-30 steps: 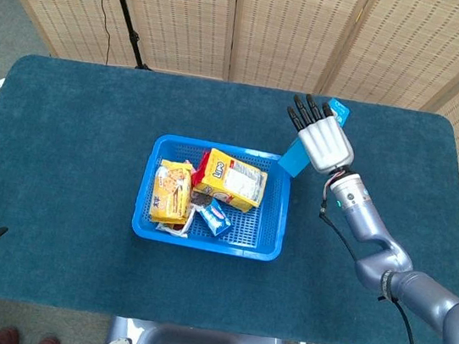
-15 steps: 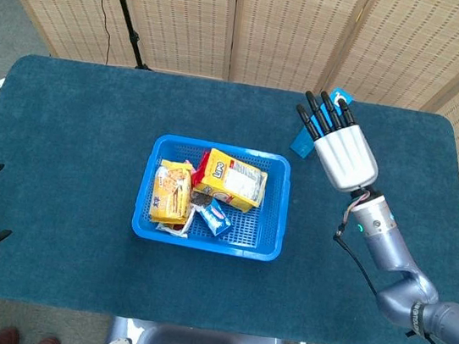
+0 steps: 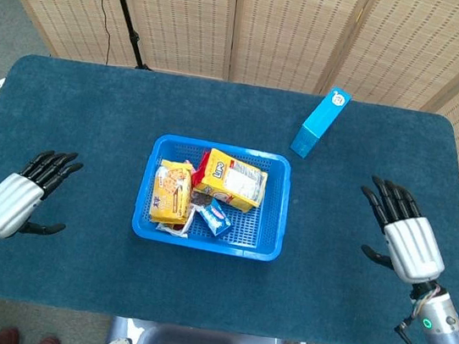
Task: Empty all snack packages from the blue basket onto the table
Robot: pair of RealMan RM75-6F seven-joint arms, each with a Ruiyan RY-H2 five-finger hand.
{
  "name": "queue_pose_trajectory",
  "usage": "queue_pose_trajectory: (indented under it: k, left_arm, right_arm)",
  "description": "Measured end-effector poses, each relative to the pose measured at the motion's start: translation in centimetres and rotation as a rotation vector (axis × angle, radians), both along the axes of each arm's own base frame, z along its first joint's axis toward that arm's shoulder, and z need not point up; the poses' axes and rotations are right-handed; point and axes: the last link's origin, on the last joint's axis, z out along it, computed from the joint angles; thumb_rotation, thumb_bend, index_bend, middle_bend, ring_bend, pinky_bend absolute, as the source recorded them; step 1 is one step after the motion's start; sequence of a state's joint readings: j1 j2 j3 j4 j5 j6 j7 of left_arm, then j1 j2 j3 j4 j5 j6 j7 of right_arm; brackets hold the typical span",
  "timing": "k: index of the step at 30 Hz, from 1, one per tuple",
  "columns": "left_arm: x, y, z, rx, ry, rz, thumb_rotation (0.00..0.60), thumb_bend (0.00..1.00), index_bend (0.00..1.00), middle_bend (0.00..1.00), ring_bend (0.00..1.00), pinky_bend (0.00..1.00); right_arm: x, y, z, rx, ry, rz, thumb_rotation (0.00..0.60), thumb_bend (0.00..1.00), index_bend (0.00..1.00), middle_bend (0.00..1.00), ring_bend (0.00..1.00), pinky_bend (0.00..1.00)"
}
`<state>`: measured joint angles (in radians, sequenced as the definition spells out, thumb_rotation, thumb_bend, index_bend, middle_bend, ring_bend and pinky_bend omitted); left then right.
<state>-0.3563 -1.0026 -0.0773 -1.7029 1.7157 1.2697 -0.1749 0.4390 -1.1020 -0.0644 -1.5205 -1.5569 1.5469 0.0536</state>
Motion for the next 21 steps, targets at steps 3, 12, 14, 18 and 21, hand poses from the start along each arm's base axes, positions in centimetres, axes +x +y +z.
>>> queue_pose_trajectory:
  k: [3, 12, 14, 18, 21]
  left_arm:
    - [2.3, 1.1, -0.6, -0.025, 0.000, -0.056, 0.600, 0.00, 0.00, 0.00, 0.00, 0.00]
    - [8.5, 4.9, -3.3, -0.084, 0.099, -0.102, 0.600, 0.00, 0.00, 0.00, 0.00, 0.00]
    - [10.0, 5.9, -4.2, -0.085, 0.119, -0.106, 0.600, 0.00, 0.00, 0.00, 0.00, 0.00]
    - [13.2, 7.3, -6.4, -0.099, 0.120, -0.125, 0.600, 0.00, 0.00, 0.00, 0.00, 0.00]
    - [15.0, 8.2, -8.0, -0.110, 0.134, -0.130, 0.600, 0.00, 0.00, 0.00, 0.00, 0.00]
  right_arm:
    - [-1.9, 2.3, -0.2, 0.002, -0.050, -0.033, 0.600, 0.00, 0.00, 0.00, 0.00, 0.10]
    - [-4.4, 5.9, -0.7, -0.010, -0.215, -0.102, 0.600, 0.00, 0.00, 0.00, 0.00, 0.10]
    - [-4.5, 6.0, -0.4, -0.022, -0.218, -0.097, 0.600, 0.00, 0.00, 0.00, 0.00, 0.10]
    - [-4.5, 6.0, 0.1, -0.040, -0.226, -0.094, 0.600, 0.00, 0.00, 0.00, 0.00, 0.10]
    - [-4.6, 5.9, 0.2, -0.043, -0.231, -0.103, 0.600, 0.00, 0.00, 0.00, 0.00, 0.10]
